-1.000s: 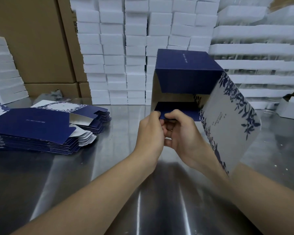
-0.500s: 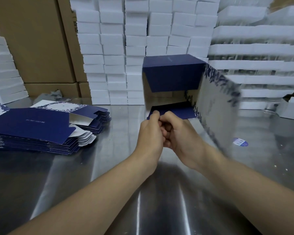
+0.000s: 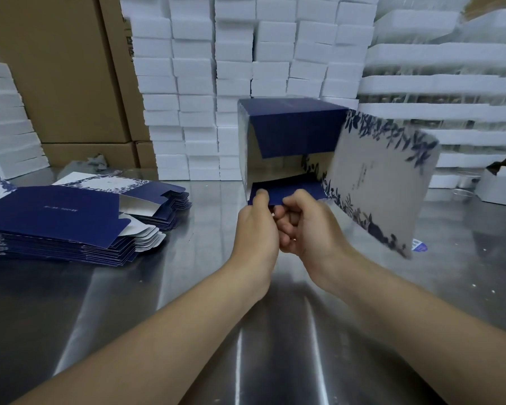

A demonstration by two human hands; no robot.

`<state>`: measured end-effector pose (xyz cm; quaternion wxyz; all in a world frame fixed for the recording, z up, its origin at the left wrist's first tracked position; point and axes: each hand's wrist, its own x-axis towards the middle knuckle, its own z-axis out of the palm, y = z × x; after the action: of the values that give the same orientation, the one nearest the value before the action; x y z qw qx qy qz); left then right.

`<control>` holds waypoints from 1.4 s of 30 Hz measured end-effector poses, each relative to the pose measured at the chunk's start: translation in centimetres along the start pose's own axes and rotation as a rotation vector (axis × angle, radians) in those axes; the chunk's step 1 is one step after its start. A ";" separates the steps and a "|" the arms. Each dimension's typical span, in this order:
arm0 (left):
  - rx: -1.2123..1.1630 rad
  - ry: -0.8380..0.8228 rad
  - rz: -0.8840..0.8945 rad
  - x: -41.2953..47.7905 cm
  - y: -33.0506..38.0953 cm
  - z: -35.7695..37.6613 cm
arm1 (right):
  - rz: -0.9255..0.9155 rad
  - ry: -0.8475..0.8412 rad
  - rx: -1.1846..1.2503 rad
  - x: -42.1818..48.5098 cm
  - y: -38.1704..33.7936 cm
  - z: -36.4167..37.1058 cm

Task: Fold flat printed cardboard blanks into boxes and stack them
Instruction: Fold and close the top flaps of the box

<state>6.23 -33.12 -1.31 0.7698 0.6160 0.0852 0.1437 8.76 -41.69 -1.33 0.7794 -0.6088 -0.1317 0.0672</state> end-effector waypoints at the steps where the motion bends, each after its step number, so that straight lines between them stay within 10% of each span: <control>1: -0.014 0.004 -0.004 0.1 0.0 -0.1 | 0.008 0.017 0.006 0.0 0.0 0.0; 42: 0.159 -0.082 0.003 1.5 0.2 -2.0 | 0.009 0.194 -0.112 0.2 0.5 -0.5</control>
<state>7.02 -30.78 -1.50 0.7210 0.6807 0.0638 0.1125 9.16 -41.95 -1.94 0.7528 -0.6557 -0.0566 0.0039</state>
